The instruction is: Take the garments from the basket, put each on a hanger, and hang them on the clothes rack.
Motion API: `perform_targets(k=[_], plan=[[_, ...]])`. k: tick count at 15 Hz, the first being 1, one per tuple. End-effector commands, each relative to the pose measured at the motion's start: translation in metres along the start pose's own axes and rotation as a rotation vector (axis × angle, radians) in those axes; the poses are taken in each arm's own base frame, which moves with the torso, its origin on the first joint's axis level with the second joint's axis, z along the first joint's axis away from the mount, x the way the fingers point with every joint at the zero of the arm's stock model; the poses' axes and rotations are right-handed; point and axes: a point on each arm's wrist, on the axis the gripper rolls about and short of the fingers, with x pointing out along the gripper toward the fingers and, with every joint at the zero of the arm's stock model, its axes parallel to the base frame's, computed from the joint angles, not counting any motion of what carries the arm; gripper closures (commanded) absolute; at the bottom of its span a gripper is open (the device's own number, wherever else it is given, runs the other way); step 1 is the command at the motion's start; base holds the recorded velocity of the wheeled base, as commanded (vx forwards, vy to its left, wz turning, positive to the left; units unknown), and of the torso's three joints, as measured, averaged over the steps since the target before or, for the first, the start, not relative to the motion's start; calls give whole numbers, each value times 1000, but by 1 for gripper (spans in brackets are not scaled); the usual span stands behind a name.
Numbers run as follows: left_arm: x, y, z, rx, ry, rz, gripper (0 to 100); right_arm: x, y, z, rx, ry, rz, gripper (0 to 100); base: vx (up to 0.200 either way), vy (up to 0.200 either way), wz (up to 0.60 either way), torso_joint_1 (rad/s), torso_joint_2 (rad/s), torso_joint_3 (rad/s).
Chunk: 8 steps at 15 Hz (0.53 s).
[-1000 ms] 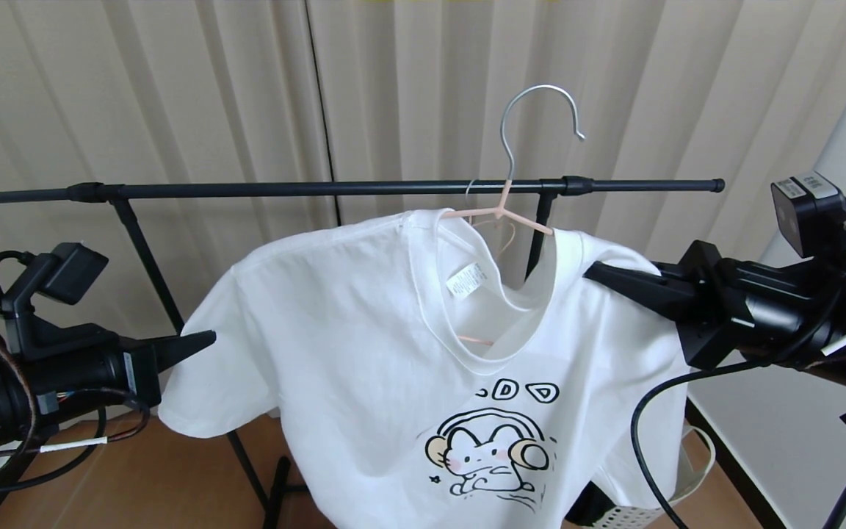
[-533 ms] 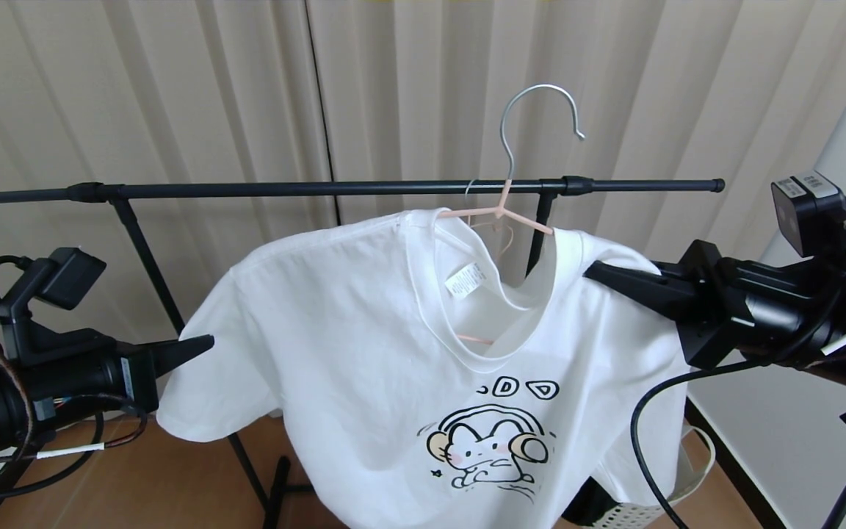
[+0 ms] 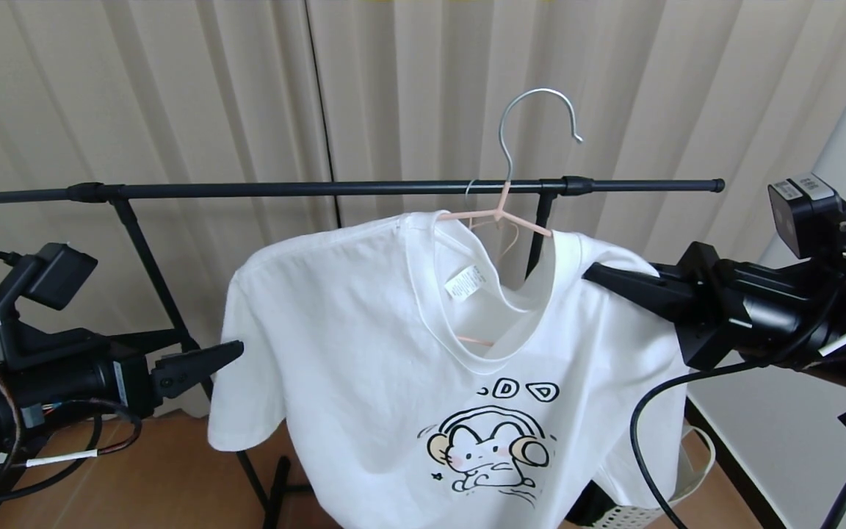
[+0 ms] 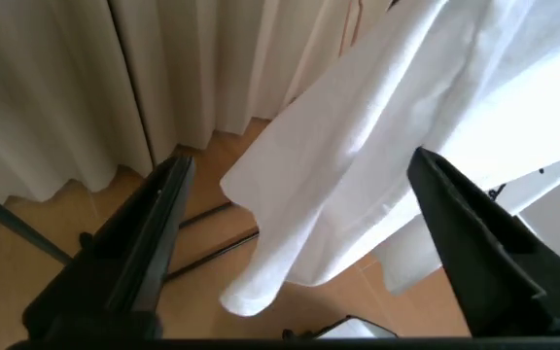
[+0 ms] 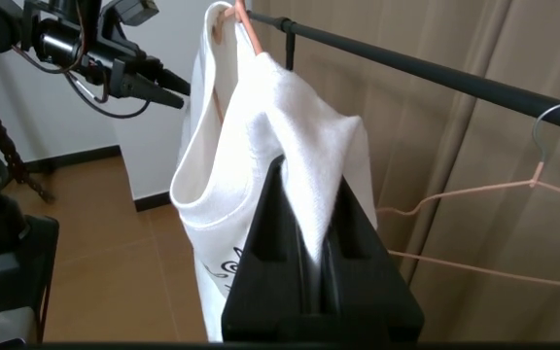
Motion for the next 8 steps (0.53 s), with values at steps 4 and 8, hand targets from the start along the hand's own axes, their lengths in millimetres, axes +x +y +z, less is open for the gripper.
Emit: perform_targets(k=[4, 8], plan=[[-16, -20, 29, 76, -122, -74, 0, 0, 0, -2, 5, 6, 3, 100, 0, 0, 0, 0, 0, 0], [-19, -51, 82, 120, -130, -206, 0, 1, -1, -5, 15, 17, 22, 100, 0, 0, 0, 0, 0, 0]])
